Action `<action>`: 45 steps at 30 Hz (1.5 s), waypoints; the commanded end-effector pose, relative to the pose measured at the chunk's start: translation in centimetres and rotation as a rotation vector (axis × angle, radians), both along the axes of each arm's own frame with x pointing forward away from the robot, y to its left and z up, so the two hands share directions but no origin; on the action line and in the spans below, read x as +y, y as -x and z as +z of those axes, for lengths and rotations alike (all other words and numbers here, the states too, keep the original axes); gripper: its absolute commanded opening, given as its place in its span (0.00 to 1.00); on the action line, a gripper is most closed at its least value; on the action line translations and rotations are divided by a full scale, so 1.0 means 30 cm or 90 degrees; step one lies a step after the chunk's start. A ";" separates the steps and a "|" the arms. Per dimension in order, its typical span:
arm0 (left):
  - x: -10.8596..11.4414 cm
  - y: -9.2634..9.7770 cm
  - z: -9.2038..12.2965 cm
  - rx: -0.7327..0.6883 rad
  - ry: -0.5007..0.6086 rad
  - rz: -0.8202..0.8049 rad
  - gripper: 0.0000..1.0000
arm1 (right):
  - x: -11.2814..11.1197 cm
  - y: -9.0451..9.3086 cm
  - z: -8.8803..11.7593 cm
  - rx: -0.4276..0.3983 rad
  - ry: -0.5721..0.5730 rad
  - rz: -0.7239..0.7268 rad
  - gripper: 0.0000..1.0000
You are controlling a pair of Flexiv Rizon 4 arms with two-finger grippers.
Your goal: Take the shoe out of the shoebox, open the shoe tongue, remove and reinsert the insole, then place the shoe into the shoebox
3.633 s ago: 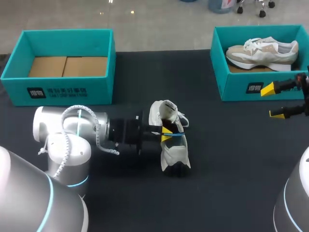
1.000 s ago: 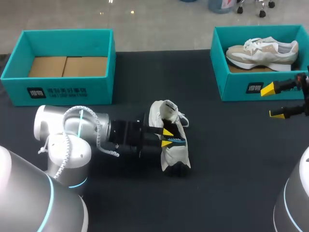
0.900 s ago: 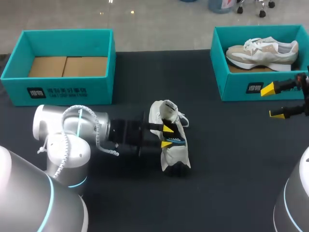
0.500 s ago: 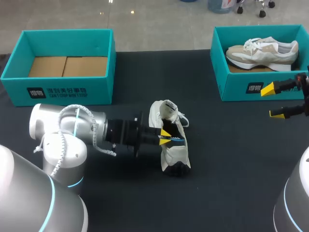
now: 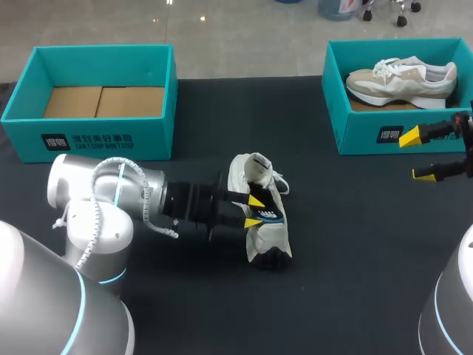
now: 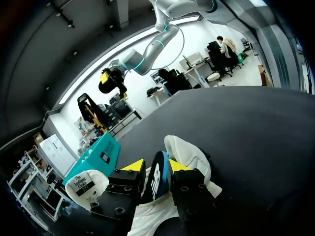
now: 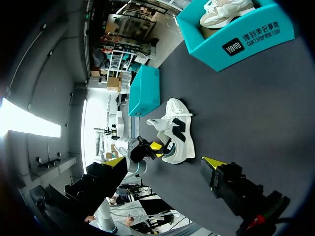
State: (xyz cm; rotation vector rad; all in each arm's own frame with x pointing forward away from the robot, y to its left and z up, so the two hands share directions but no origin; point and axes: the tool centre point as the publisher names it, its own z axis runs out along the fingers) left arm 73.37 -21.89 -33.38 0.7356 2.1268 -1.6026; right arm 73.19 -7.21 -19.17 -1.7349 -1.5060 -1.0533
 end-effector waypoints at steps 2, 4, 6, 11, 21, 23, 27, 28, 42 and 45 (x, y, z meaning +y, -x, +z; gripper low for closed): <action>0.039 0.012 0.055 -0.009 0.003 -0.003 0.81 | 0.001 0.003 0.000 0.000 0.002 -0.001 1.00; 0.049 0.008 0.083 -0.014 0.004 -0.005 0.73 | 0.001 0.003 0.000 0.000 0.002 -0.001 1.00; 0.054 0.001 0.107 -0.016 0.006 -0.009 0.64 | 0.001 0.003 0.000 0.000 0.002 -0.001 1.00; 0.061 -0.017 0.140 -0.007 -0.013 -0.060 0.00 | 0.001 0.003 0.000 0.000 0.002 -0.001 1.00; 0.099 -0.042 0.174 -0.006 -0.147 -0.218 0.00 | 0.001 0.003 0.000 0.000 0.002 -0.001 1.00; 0.102 -0.041 0.182 0.000 -0.171 -0.249 0.00 | 0.001 0.003 0.000 0.000 0.002 -0.001 1.00; 0.101 -0.035 0.187 0.001 -0.214 -0.298 0.00 | 0.001 0.003 0.000 0.000 0.002 -0.001 1.00; 0.099 -0.031 0.188 0.005 -0.218 -0.310 0.00 | 0.001 0.003 0.000 0.000 0.002 -0.001 1.00; 0.090 -0.008 0.210 -0.015 -0.305 -0.362 0.00 | 0.001 0.003 0.000 0.000 0.002 -0.001 1.00; 0.090 -0.008 0.210 -0.015 -0.305 -0.362 0.00 | 0.001 0.003 0.000 0.000 0.002 -0.001 1.00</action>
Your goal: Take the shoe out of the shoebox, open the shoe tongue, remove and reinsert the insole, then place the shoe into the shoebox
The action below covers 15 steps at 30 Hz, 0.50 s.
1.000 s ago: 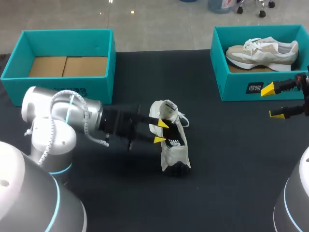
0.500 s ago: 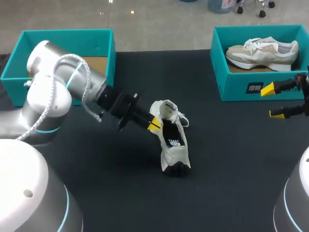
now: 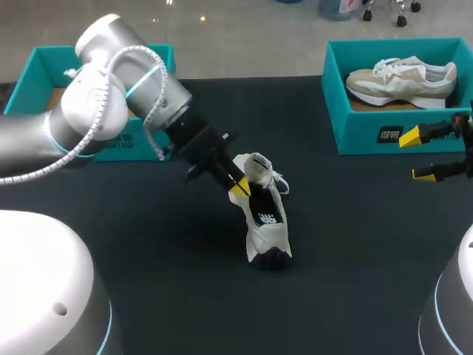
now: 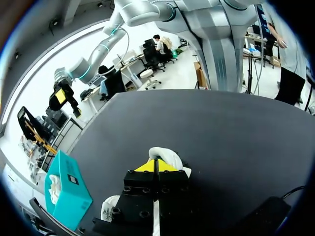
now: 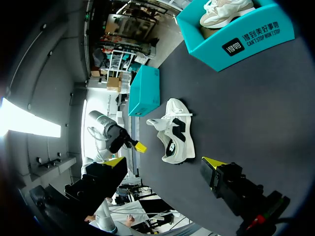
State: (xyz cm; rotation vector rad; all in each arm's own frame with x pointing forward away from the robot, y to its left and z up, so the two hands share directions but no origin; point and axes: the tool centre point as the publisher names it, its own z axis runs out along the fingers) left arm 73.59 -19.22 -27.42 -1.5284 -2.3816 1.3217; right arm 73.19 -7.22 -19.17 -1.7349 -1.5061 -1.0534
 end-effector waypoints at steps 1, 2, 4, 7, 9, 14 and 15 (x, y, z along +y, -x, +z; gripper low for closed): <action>0.001 -0.001 0.011 0.005 -0.036 -0.029 0.00 | 0.001 0.003 0.000 0.000 0.002 -0.001 1.00; 0.001 -0.001 0.011 0.005 -0.036 -0.029 0.00 | 0.001 0.003 0.000 0.000 0.002 -0.001 1.00; 0.001 -0.001 0.011 0.005 -0.036 -0.029 0.00 | 0.001 0.003 0.000 0.000 0.002 -0.001 1.00; -0.017 0.004 0.002 -0.037 -0.096 -0.028 0.00 | 0.001 0.003 0.000 0.000 0.002 -0.001 1.00; -0.040 0.001 -0.006 -0.091 -0.186 -0.041 0.00 | 0.001 0.003 0.000 0.000 0.002 -0.001 1.00; -0.054 -0.035 -0.009 -0.151 -0.265 -0.093 0.00 | 0.001 0.003 0.000 0.000 0.002 -0.001 1.00; -0.055 -0.041 -0.014 -0.164 -0.279 -0.100 0.00 | 0.001 0.003 0.000 0.000 0.002 -0.001 1.00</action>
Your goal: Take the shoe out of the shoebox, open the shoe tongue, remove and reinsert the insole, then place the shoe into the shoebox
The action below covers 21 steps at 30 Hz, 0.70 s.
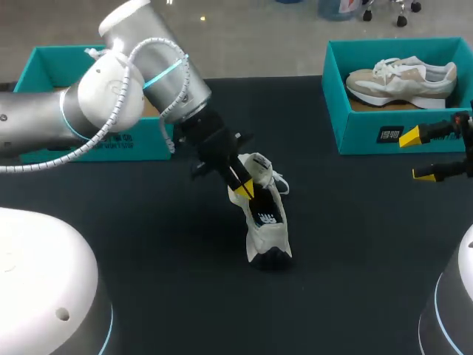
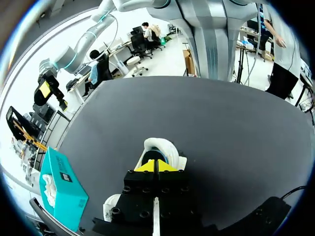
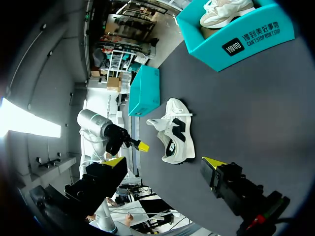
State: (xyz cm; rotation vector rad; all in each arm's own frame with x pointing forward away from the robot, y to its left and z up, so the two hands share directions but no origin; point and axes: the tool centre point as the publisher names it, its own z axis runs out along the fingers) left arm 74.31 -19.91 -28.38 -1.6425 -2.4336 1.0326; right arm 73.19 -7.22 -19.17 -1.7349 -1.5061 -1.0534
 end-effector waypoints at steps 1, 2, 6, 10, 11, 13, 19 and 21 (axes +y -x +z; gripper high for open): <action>-0.034 -0.023 0.012 -0.093 -0.184 -0.071 0.00 | 0.001 0.003 0.000 0.000 0.002 -0.001 1.00; -0.036 -0.028 0.007 -0.095 -0.191 -0.081 0.00 | 0.001 0.003 0.000 0.000 0.002 -0.001 1.00; -0.046 -0.041 -0.028 -0.098 -0.201 -0.098 0.00 | 0.001 0.003 0.000 0.000 0.002 -0.001 1.00; -0.066 -0.051 -0.076 -0.117 -0.211 -0.116 0.00 | 0.001 0.003 0.000 0.000 0.002 -0.001 1.00; -0.072 -0.051 -0.087 -0.123 -0.220 -0.116 0.00 | 0.001 0.003 0.000 0.000 0.002 -0.001 1.00; -0.082 -0.051 -0.104 -0.134 -0.213 -0.125 0.00 | 0.001 0.003 0.000 0.000 0.002 -0.001 1.00; -0.096 -0.058 -0.161 -0.118 -0.214 -0.129 0.00 | 0.001 0.003 0.000 0.000 0.002 -0.001 1.00; -0.093 -0.056 -0.180 -0.111 -0.220 -0.138 0.00 | 0.001 0.003 0.000 0.000 0.002 -0.001 1.00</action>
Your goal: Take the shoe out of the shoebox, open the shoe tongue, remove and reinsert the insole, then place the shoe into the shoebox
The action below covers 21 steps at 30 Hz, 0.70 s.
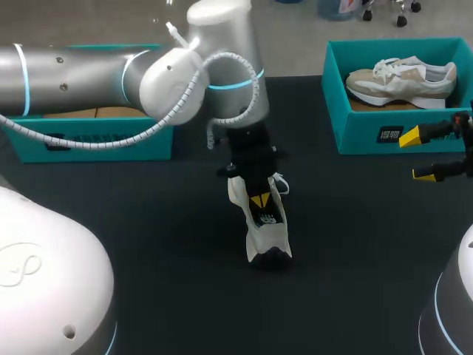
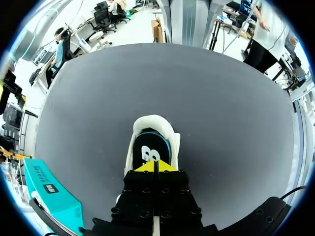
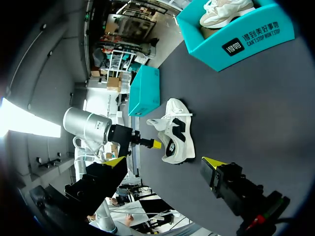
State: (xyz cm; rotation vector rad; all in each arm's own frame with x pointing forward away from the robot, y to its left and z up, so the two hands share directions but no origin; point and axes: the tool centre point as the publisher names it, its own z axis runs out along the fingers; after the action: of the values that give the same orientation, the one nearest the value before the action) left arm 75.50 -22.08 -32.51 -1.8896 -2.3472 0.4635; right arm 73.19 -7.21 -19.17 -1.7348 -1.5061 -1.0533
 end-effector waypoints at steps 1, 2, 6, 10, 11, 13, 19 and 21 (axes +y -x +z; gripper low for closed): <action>-0.020 -0.017 -0.054 0.020 -0.033 -0.015 0.00 | 0.001 0.003 0.000 0.000 0.002 -0.001 1.00; -0.019 -0.017 -0.065 0.021 -0.036 -0.015 0.00 | 0.001 0.003 0.000 0.000 0.002 -0.001 1.00; -0.022 -0.022 -0.109 0.025 -0.044 -0.020 0.00 | 0.001 0.003 0.000 0.000 0.002 -0.001 1.00; -0.038 -0.027 -0.133 0.022 -0.047 -0.020 0.00 | 0.001 0.003 0.000 0.000 0.002 -0.001 1.00; -0.041 -0.029 -0.136 0.022 -0.047 -0.019 0.00 | 0.001 0.003 0.000 0.000 0.002 -0.001 1.00; -0.046 -0.031 -0.140 0.022 -0.047 -0.017 0.00 | 0.001 0.003 0.000 0.000 0.002 -0.001 1.00; -0.046 -0.012 -0.172 0.022 -0.046 -0.012 0.00 | 0.001 0.003 0.000 0.000 0.002 -0.001 1.00; -0.043 0.000 -0.185 0.024 -0.046 -0.007 0.00 | 0.001 0.003 0.000 0.000 0.002 -0.001 1.00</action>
State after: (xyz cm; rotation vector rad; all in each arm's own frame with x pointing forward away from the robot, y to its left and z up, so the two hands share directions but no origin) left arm 75.90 -23.32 -37.43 -1.8442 -2.2866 0.4046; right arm 73.19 -7.22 -19.17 -1.7349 -1.5061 -1.0533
